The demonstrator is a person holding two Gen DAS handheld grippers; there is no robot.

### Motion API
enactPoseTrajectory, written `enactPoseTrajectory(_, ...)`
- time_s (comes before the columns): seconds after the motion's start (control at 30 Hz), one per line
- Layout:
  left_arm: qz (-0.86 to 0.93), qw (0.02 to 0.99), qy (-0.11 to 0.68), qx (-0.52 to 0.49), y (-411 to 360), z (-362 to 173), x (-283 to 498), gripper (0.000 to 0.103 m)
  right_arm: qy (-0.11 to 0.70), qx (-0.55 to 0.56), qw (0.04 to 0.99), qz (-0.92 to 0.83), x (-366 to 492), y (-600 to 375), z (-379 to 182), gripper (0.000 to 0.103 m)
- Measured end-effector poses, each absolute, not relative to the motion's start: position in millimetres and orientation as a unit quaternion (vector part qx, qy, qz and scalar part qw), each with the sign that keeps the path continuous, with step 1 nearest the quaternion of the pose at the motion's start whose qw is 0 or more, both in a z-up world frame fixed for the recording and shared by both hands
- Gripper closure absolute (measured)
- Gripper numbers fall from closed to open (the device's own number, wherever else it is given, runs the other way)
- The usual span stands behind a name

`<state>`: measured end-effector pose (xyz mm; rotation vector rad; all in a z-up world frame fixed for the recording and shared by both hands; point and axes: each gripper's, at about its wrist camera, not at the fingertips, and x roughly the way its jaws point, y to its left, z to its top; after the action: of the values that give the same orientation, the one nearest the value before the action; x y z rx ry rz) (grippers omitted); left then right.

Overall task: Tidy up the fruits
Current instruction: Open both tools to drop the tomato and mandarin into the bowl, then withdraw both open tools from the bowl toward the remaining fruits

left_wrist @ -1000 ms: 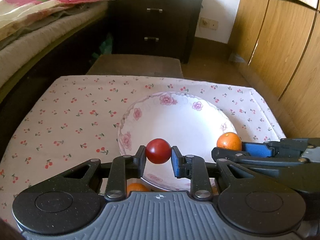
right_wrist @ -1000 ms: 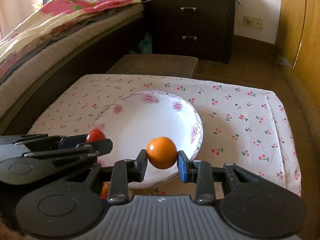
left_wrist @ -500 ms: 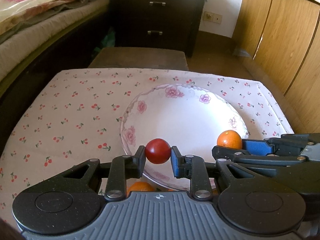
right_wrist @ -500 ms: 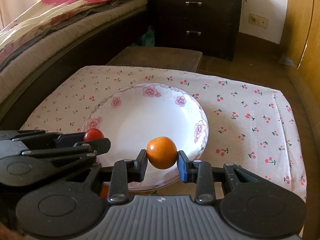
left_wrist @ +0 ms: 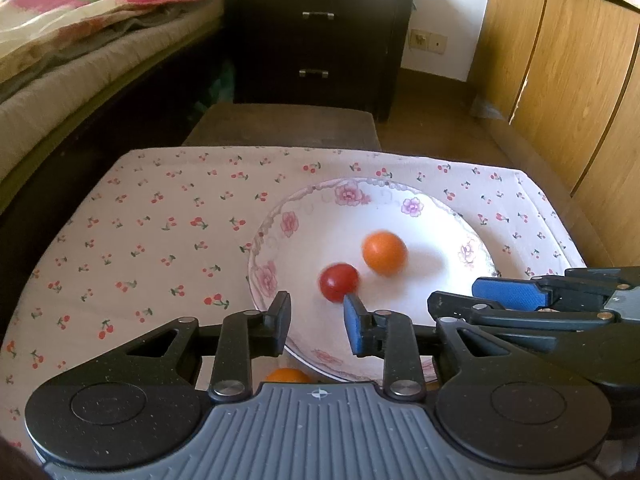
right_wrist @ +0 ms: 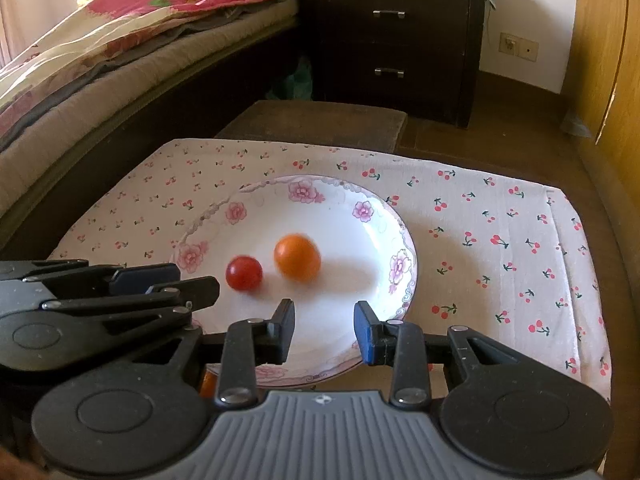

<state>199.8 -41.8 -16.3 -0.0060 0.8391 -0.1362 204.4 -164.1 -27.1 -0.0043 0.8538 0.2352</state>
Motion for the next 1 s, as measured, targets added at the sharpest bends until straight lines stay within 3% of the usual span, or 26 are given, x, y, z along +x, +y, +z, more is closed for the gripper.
enactPoseTrajectory(0.27,-0.068,0.915,0.398,-0.005,-41,-9,198,0.054,0.405,0.005,0.908,0.107,199,-169,-18,0.068)
enactPoseTrajectory(1.0,-0.081,0.923,0.376,0.008,-40,8,168,0.043,0.391,0.011,0.914,0.104,161,-176,0,0.066)
